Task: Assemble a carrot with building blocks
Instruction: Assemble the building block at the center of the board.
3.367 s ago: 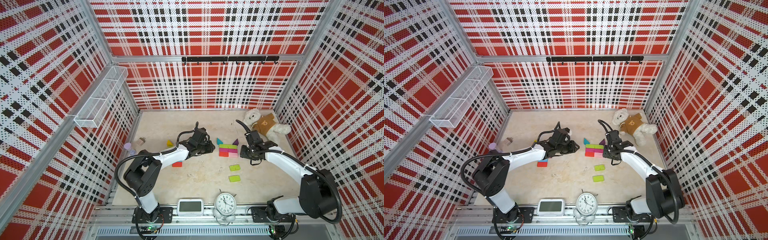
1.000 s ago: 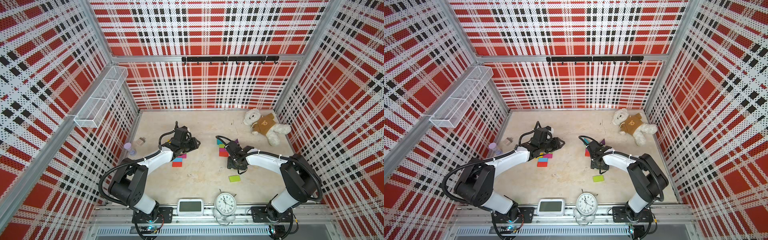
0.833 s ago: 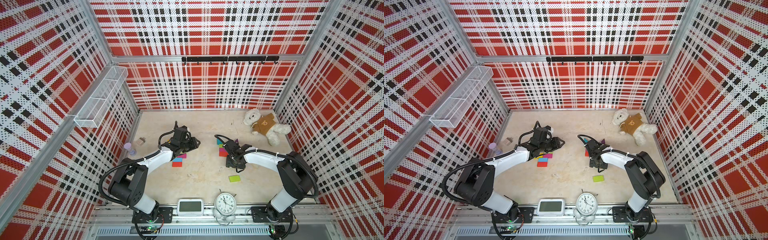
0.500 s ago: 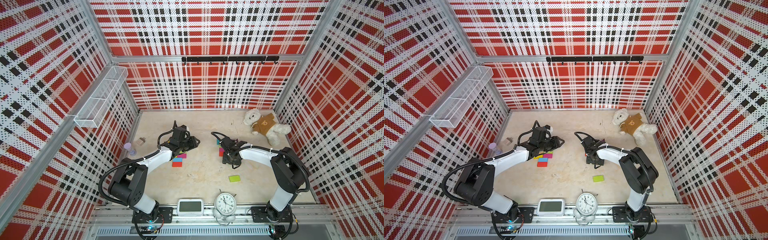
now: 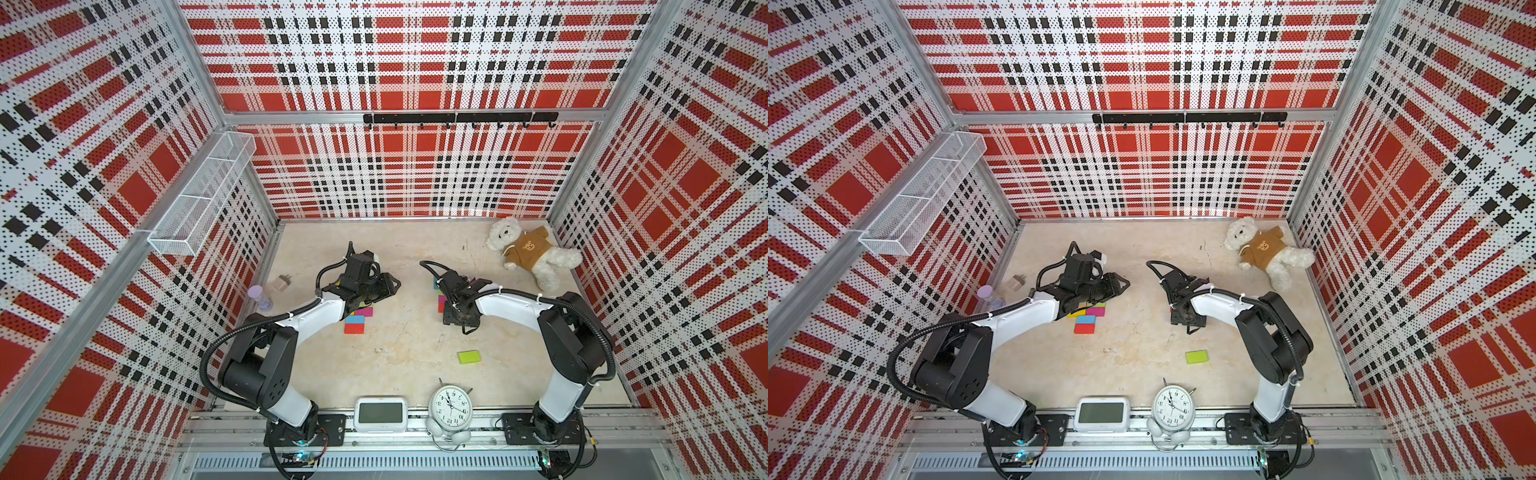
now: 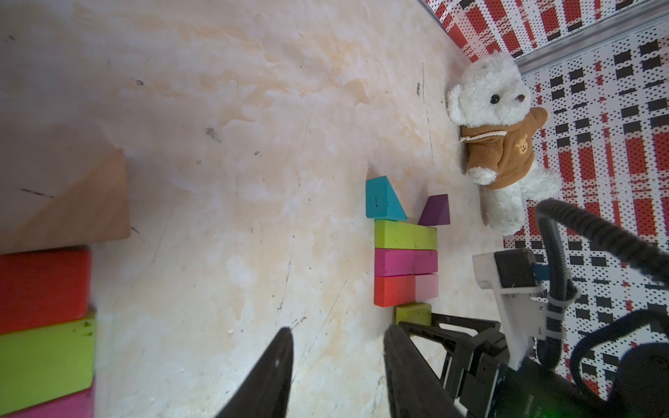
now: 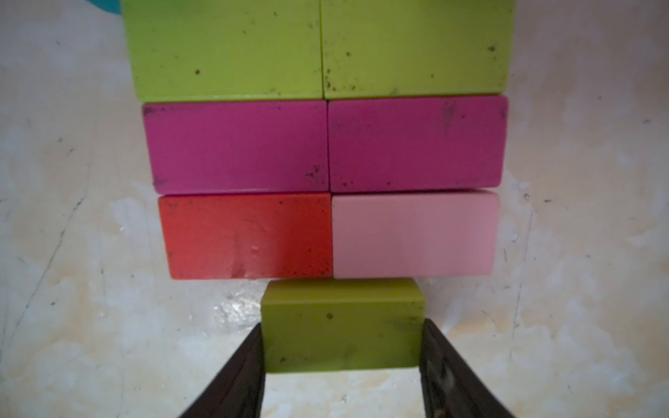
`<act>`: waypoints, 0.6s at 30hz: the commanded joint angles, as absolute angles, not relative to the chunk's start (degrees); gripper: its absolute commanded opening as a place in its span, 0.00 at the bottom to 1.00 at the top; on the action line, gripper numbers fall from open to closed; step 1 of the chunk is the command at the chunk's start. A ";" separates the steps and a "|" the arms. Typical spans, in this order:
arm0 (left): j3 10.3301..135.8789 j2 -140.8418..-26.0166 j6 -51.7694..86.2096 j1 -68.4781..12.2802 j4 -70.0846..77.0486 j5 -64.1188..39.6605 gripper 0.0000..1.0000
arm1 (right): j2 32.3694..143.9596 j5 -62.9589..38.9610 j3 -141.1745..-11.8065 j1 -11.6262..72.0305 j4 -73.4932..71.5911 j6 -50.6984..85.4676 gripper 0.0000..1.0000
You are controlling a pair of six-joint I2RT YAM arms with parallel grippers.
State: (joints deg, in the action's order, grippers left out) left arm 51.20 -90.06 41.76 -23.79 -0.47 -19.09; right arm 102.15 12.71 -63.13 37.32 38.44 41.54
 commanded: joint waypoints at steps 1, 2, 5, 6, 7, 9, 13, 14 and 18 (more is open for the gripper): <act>52.14 -90.62 41.98 -23.35 0.88 -19.35 0.45 | 103.23 13.90 -64.31 37.62 38.76 41.04 0.61; 52.19 -90.62 42.01 -23.33 0.88 -19.34 0.45 | 103.28 13.90 -64.33 37.62 38.67 41.04 0.61; 52.20 -90.67 42.10 -23.42 0.89 -19.46 0.45 | 103.30 14.06 -64.26 37.62 38.62 40.96 0.63; 52.13 -90.67 42.10 -23.44 0.88 -19.47 0.45 | 103.30 14.07 -64.39 37.62 38.61 40.91 0.64; 52.14 -90.70 42.19 -23.44 0.88 -19.43 0.45 | 103.36 14.22 -64.35 37.60 38.67 40.95 0.65; 52.14 -90.71 42.19 -23.51 0.88 -19.45 0.45 | 103.36 14.35 -64.38 37.60 38.67 40.89 0.66; 52.13 -90.69 42.19 -23.63 0.88 -19.47 0.45 | 103.24 14.70 -64.49 37.59 38.52 40.79 0.67; 52.13 -90.70 42.19 -23.67 0.88 -19.47 0.45 | 103.24 14.68 -64.54 37.61 38.58 40.82 0.68; 52.11 -90.62 42.19 -23.67 0.88 -19.54 0.45 | 102.75 14.68 -64.95 37.55 38.67 40.74 0.71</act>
